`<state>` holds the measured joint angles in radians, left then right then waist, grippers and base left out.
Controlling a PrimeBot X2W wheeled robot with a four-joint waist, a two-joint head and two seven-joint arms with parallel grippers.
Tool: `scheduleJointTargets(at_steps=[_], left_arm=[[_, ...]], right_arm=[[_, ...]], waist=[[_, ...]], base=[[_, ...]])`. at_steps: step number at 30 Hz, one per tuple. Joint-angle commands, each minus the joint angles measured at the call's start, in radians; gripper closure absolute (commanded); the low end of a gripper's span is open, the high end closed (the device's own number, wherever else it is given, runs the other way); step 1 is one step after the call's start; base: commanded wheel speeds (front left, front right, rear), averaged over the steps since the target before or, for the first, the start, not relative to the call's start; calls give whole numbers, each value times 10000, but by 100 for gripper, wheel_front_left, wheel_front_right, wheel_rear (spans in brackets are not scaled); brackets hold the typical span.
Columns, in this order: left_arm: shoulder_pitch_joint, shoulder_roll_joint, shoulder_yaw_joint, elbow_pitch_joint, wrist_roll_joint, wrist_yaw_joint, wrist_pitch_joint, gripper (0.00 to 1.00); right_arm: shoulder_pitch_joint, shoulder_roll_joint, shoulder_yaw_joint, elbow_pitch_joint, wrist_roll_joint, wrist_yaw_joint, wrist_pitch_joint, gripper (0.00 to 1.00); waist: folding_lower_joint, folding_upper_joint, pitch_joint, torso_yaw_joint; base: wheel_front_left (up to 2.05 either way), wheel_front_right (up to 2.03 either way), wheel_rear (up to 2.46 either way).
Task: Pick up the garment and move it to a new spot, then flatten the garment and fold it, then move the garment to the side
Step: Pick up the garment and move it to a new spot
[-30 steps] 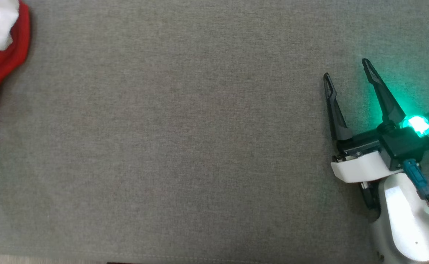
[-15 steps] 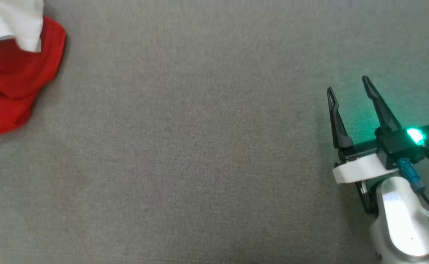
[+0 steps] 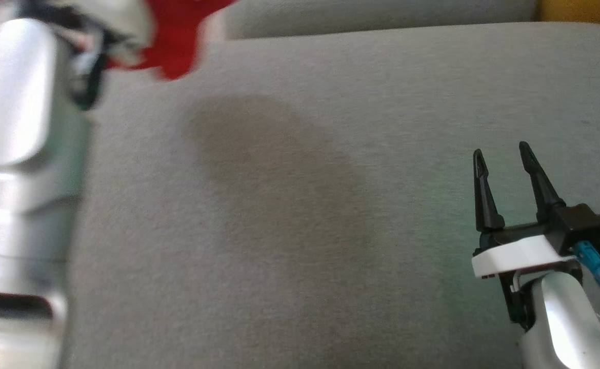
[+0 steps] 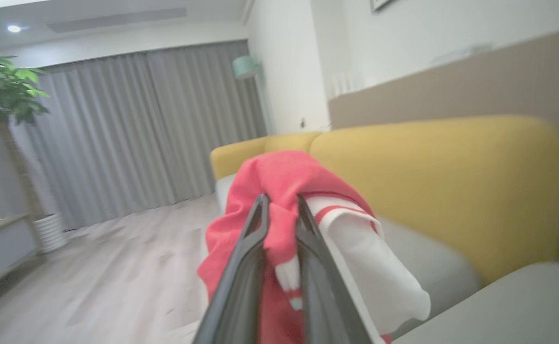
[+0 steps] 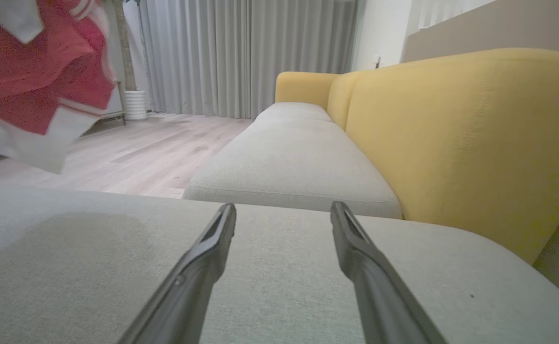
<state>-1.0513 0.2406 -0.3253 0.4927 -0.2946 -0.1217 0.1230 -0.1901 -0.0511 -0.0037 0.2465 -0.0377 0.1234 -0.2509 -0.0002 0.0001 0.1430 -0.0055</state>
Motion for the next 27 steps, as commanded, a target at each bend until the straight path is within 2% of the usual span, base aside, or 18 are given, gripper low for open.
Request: scheduleJointTargets(at_steps=[1, 5, 8, 12, 16, 25, 26, 27], left_arm=[[-143, -71, 282, -781, -371, 152, 194, 100], [523, -1194, 201, -1969, -1189, 460, 596, 100], [1492, -1644, -88, -2422, -1715, 671, 513, 100], [3001, -1820, -863, -2031, -1784, 854, -285, 100], [4097, -1840, -1565, -547, -1318, 998, -1449, 100], [4391, -1805, -1846, 1755, -912, 994, -3212, 99], [4317, -1809, -1867, 1867, -872, 981, -3344, 76], [4238, -1813, -1905, 1956, -821, 950, -3453, 43]], right_arm=[[-46, 7, 236, -283, 114, 73, -107, 0], [-12, 7, 260, -314, 273, 73, -107, 0], [-54, 7, 281, -346, 351, 73, -107, 0], [-224, 8, 399, -438, 417, 73, -108, 0], [-462, 8, 532, -478, 432, 73, -108, 0], [-674, 8, 470, -488, 399, 73, -108, 0], [-662, 8, 447, -474, 393, 73, -108, 0], [-650, 8, 426, -455, 402, 73, -108, 0]], waist=[[2, -1, -299, -520], [2, -1, -28, -754], [2, -1, 319, -877], [2, -1, 873, -1010], [2, -1, 1440, -1177], [2, -1, 1864, -1237], [2, -1, 1838, -1211], [2, -1, 1799, -1184]], base=[[0, 0, 0], [0, 0, 0], [0, 0, 0], [0, 0, 0], [0, 0, 0], [0, 0, 0], [0, 0, 0], [0, 0, 0]])
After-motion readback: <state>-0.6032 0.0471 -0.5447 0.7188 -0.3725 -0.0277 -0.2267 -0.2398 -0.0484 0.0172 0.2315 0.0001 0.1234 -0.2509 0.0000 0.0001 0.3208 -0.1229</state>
